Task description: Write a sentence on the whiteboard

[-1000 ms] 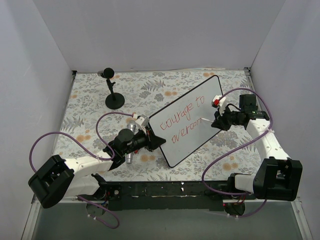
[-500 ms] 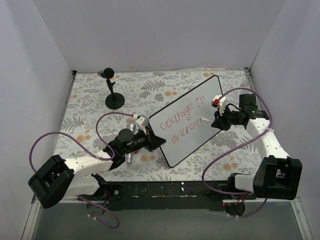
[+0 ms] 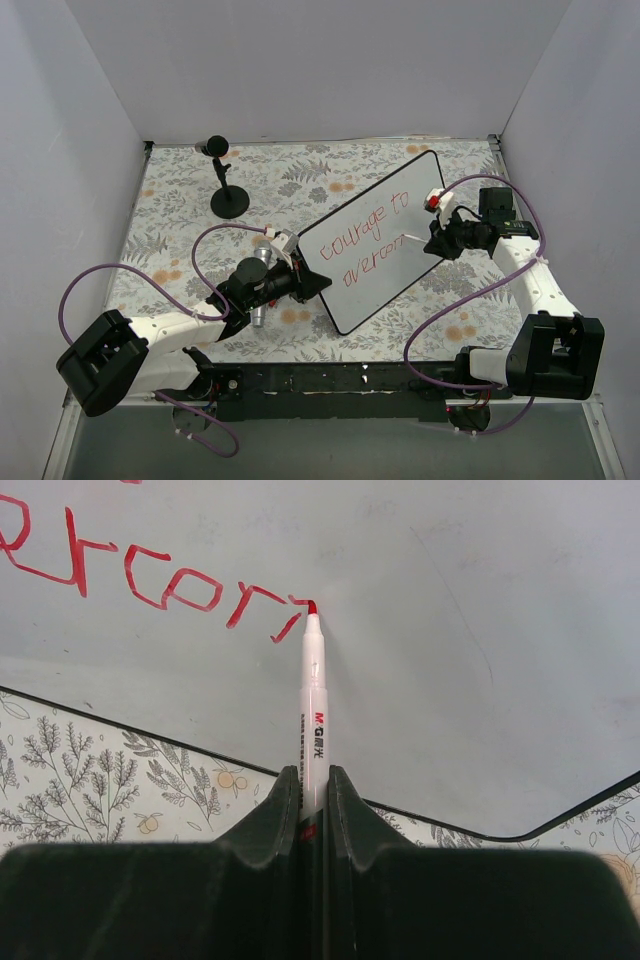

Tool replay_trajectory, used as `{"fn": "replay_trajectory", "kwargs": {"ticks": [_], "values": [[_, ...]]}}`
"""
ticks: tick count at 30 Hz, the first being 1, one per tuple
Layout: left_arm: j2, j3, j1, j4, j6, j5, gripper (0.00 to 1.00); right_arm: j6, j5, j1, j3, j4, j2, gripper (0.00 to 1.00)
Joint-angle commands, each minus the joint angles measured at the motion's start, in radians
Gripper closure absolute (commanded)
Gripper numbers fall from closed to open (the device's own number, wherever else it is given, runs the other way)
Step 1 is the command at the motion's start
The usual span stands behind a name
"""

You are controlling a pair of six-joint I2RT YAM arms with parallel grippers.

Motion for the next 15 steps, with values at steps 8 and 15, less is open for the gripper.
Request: {"fn": "replay_trajectory", "kwargs": {"ticks": [8,15], "values": [[-0.010,0.012,-0.006,-0.018,0.059,0.053,1.00,0.020,0.038,-0.019,0.033,0.062,0.003,0.99],[-0.011,0.010,-0.007,-0.013,0.057,0.053,1.00,-0.020,0.049,-0.029,0.009,0.023,0.006,0.99]]}}
